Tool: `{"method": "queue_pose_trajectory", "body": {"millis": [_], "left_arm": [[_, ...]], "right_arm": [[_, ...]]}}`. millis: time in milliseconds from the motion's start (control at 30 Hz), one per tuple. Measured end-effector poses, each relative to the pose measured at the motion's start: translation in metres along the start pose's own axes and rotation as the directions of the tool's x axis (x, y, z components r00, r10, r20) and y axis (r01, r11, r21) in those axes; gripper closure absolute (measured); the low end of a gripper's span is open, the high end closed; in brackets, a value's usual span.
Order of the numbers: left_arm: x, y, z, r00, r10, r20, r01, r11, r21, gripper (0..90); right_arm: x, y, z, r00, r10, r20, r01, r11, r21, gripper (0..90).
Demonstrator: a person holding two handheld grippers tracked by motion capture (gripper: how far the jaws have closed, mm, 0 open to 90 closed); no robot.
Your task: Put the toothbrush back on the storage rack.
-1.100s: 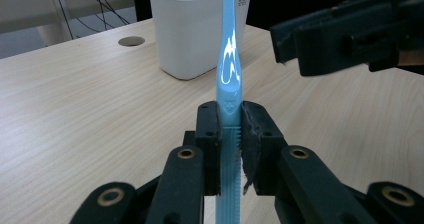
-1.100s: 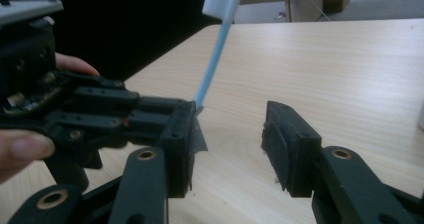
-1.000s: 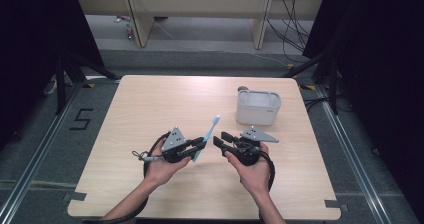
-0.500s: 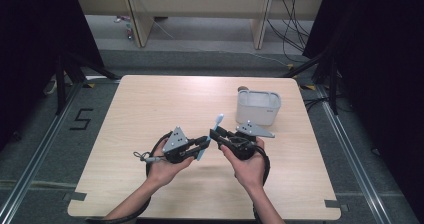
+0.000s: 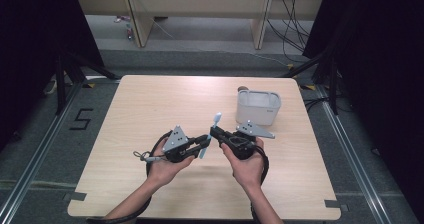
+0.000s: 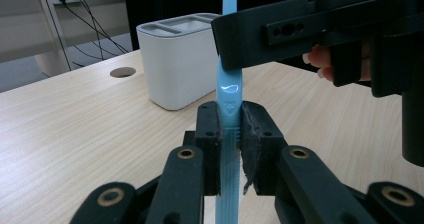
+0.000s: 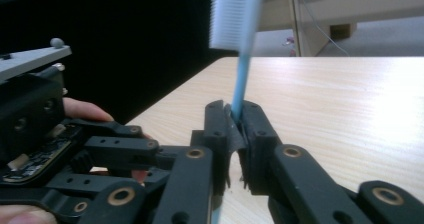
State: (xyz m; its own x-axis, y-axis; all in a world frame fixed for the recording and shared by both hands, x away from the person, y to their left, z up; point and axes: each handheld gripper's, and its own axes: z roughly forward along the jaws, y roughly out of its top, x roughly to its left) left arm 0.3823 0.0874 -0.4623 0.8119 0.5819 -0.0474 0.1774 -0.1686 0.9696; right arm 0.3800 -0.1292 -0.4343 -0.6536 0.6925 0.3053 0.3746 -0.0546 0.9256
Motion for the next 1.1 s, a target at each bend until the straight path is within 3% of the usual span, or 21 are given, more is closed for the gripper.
{"method": "queue_pose_trajectory", "body": {"millis": [33, 67, 200, 300, 333, 367, 467, 500, 567, 867, 933, 1000, 1100], "left_arm": [[0.000, 0.001, 0.000, 1.0000, 0.007, -0.002, -0.007, 1.0000, 0.007, 78.2], [0.001, 0.000, 0.001, 0.9999, 0.010, 0.006, -0.010, 0.9999, -0.006, 78.2], [0.001, 0.003, 0.000, 0.9992, 0.039, -0.006, -0.039, 0.9992, 0.002, 76.8], [0.002, 0.002, -0.002, 0.9977, 0.061, -0.028, -0.061, 0.9981, 0.003, 69.6], [0.002, 0.002, -0.002, 0.9977, 0.061, -0.029, -0.061, 0.9981, -0.001, 67.2], [0.002, 0.002, -0.002, 0.9970, 0.071, -0.030, -0.071, 0.9975, -0.006, 65.1], [0.002, 0.001, -0.005, 0.9939, 0.099, -0.049, -0.098, 0.9951, 0.016, 58.7], [0.002, 0.001, -0.006, 0.9927, 0.106, -0.059, -0.105, 0.9943, 0.019, 56.3], [0.003, 0.000, -0.008, 0.9886, 0.129, -0.078, -0.126, 0.9912, 0.040, 50.9], [0.015, -0.009, -0.024, 0.9818, 0.129, -0.140, -0.122, 0.9910, 0.056, 40.7], [0.018, -0.011, -0.029, 0.9809, 0.125, -0.149, -0.117, 0.9914, 0.057, 40.4], [0.021, -0.014, -0.033, 0.9808, 0.116, -0.157, -0.108, 0.9926, 0.055, 40.4], [0.024, -0.018, -0.040, 0.9807, 0.100, -0.168, -0.091, 0.9942, 0.056, 40.4]], "right_arm": [[0.003, 0.001, -0.001, 0.9999, 0.015, -0.005, -0.015, 0.9998, 0.014, 85.8], [0.002, 0.001, 0.001, 0.9998, -0.022, 0.000, 0.022, 0.9997, 0.009, 85.9], [0.003, 0.002, 0.001, 0.9986, -0.052, 0.003, 0.052, 0.9986, 0.003, 86.0], [0.005, 0.004, -0.001, 0.9985, -0.054, 0.005, 0.054, 0.9985, 0.003, 86.1], [0.004, 0.005, -0.001, 0.9970, -0.076, 0.014, 0.076, 0.9971, -0.006, 86.1], [0.006, 0.005, -0.002, 0.9985, -0.054, 0.010, 0.054, 0.9985, 0.002, 86.1], [0.003, 0.007, -0.004, 0.9963, -0.080, 0.032, 0.081, 0.9966, -0.013, 86.1], [0.004, 0.008, -0.005, 0.9979, -0.059, 0.025, 0.060, 0.9982, -0.007, 86.1], [0.002, 0.008, -0.005, 0.9950, -0.094, 0.032, 0.095, 0.9953, -0.022, 86.1], [0.002, 0.010, -0.008, 0.9935, -0.105, 0.045, 0.106, 0.9943, -0.014, 86.1], [0.003, 0.010, -0.009, 0.9955, -0.080, 0.051, 0.081, 0.9965, -0.017, 86.1], [0.001, 0.010, -0.009, 0.9922, -0.109, 0.060, 0.111, 0.9936, -0.021, 86.1], [0.000, 0.011, -0.011, 0.9916, -0.113, 0.064, 0.114, 0.9931, -0.025, 86.1]]}}
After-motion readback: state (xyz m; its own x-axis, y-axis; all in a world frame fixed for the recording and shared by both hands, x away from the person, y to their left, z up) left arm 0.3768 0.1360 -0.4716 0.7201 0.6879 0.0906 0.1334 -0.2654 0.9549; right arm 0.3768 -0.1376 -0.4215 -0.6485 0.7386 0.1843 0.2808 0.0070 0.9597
